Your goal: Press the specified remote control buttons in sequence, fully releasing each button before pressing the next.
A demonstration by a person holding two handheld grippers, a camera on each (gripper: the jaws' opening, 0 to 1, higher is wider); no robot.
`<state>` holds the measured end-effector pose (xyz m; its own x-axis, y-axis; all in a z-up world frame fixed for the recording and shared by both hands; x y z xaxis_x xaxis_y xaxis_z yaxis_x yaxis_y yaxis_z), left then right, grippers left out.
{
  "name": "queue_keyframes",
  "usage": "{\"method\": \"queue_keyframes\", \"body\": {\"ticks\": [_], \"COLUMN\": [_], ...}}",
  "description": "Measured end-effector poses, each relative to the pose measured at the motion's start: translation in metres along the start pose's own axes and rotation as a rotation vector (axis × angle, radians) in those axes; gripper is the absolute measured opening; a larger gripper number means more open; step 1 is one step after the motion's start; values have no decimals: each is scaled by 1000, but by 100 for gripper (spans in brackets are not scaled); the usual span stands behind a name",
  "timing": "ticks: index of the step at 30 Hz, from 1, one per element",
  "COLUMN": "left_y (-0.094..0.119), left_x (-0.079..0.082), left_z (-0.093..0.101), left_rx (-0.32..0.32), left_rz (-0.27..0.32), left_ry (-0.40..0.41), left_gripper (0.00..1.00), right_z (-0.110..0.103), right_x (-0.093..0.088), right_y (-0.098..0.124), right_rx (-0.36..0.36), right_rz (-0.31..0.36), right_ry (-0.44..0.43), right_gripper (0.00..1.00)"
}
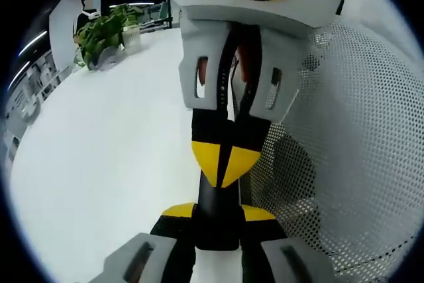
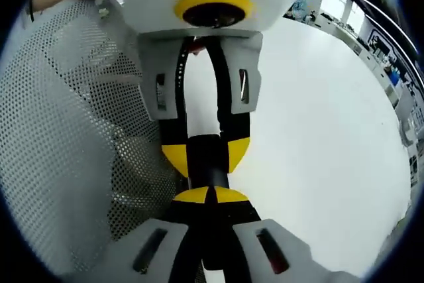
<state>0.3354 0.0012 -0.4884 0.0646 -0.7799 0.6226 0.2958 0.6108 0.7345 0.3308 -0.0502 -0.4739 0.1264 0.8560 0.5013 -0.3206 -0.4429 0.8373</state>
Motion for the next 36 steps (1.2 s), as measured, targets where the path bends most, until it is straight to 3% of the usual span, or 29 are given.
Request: {"method": "queue_keyframes", "body": {"ticks": [6, 11, 16, 25, 28, 36], "left_y": [-1, -1, -1, 0, 0, 0], "left_x": [0, 3, 3, 4, 5, 5], "left_z": [1, 2, 1, 1, 1, 2], "left_rx": [4, 1, 6, 9, 12, 17], "left_rz": [-6, -31, -26, -17, -7, -8], "left_ry": [6, 4, 10, 28, 34, 36], "left_gripper": [24, 24, 24, 24, 24, 24], "right_z": [-1, 4, 11, 9, 13, 18], "right_x": [-8, -18, -29, -35, -39, -52], "right_y": [5, 10, 15, 17, 16, 17], "right_rx": [11, 12, 28, 44, 22, 29], "right_rz": [8, 9, -5, -9, -23, -68], "right_ry": [30, 6, -12, -23, 7, -45], "right_gripper": [1, 5, 11, 22, 24, 26]}}
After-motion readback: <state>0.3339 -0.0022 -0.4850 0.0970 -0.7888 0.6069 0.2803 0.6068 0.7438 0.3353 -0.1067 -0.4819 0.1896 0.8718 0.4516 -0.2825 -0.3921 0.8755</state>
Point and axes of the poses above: the point that each gripper's makers call its tool centre point, and the gripper's own axes: y roughly backward along the fingers, z roughly to its right, x roughly out of its top, the point moved 4 cm from there along y, roughly backward along the fingers, and after that the axes turned 15 degrees about -x, right-handed, at the moved point
